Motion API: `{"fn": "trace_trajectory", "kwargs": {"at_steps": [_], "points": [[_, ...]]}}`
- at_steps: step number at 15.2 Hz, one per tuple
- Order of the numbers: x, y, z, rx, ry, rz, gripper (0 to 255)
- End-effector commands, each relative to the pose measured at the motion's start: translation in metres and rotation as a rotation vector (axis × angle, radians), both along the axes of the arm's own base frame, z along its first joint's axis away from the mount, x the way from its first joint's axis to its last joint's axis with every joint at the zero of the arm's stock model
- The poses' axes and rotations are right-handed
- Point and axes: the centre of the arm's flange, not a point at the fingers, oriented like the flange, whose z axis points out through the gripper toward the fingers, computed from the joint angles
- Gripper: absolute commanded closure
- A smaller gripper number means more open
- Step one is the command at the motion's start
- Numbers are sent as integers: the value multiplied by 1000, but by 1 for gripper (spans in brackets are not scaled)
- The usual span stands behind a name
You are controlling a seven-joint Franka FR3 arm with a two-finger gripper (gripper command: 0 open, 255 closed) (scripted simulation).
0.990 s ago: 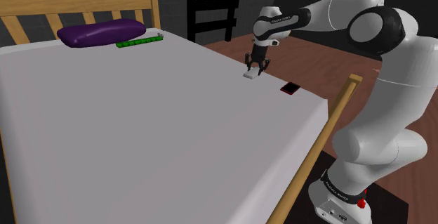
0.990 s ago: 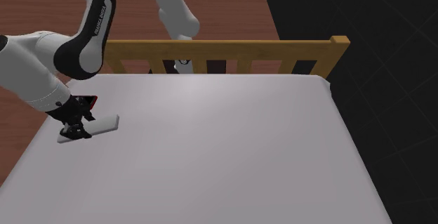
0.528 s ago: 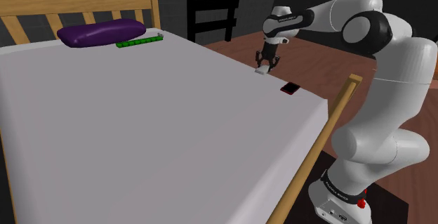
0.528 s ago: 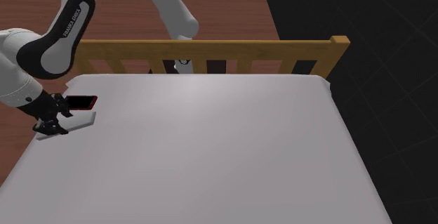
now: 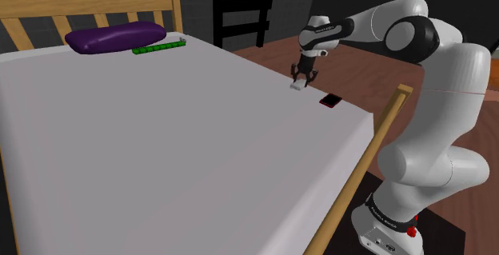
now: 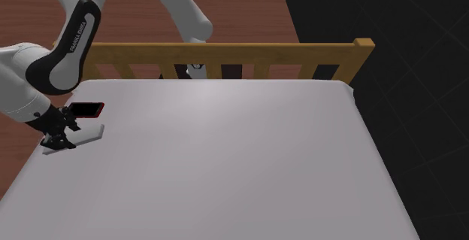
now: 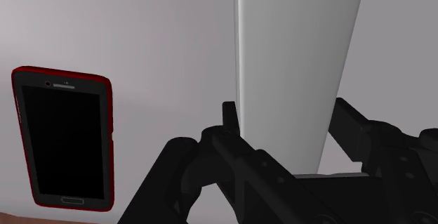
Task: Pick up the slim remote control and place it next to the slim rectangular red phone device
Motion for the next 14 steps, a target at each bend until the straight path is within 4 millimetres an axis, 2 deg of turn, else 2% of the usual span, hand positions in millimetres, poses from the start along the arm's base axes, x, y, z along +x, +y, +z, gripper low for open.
{"fn": "trace_trajectory", "kwargs": {"at_steps": [1, 7, 14], "points": [[0, 1, -12, 0, -1, 0, 255], [0, 1, -43, 0, -1, 0, 255], [0, 1, -43, 0, -1, 0, 255]]}}
